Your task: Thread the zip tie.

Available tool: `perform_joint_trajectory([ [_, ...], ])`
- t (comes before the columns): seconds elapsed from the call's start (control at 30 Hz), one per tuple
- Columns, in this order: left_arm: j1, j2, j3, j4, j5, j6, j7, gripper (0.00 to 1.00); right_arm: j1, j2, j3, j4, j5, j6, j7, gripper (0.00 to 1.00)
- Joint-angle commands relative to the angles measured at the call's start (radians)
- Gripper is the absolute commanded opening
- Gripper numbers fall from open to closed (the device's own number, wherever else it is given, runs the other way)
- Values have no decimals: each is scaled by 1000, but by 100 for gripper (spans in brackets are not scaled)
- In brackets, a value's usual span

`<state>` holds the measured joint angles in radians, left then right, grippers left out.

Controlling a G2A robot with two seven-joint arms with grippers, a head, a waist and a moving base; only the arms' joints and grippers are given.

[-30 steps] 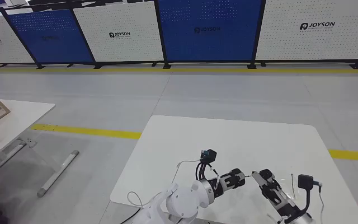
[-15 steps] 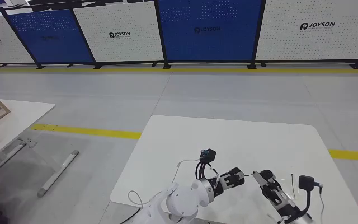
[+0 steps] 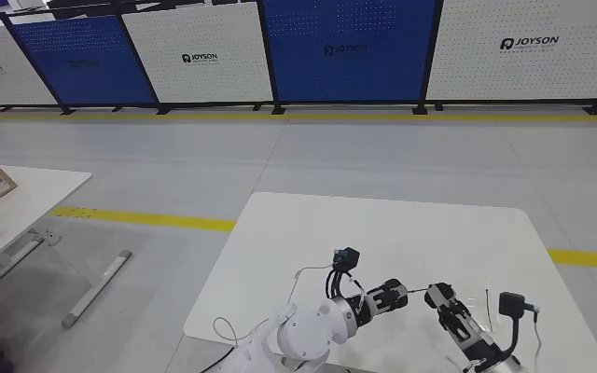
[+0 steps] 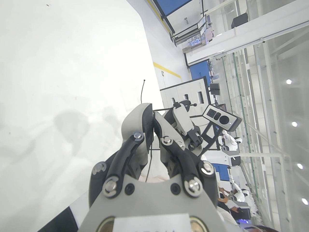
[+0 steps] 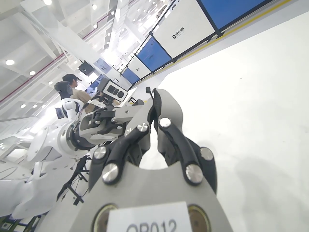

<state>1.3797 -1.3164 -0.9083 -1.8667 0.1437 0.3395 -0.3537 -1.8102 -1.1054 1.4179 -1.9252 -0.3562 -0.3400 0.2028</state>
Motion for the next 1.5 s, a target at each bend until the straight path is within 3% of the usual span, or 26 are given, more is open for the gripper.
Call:
perform_joint_trajectory([
  [0.0,-1,1,2,-2,-1,-4,-1,0,1,2,-1,1,-1,0,2,0],
  [0.8,-1,11,16,-2,8,-29,5,0,3,22,-19,-2,1,0,-21,0],
  [0.83,-2,12,19,-5,7,-33,0,0,2,23,-19,-2,3,0,-23,7],
  [0.87,-2,12,21,-6,7,-35,-1,0,2,24,-19,-2,5,0,-23,0],
  [1.47,7,21,33,-37,23,-45,0,0,-3,40,-27,-12,-10,0,-22,0],
])
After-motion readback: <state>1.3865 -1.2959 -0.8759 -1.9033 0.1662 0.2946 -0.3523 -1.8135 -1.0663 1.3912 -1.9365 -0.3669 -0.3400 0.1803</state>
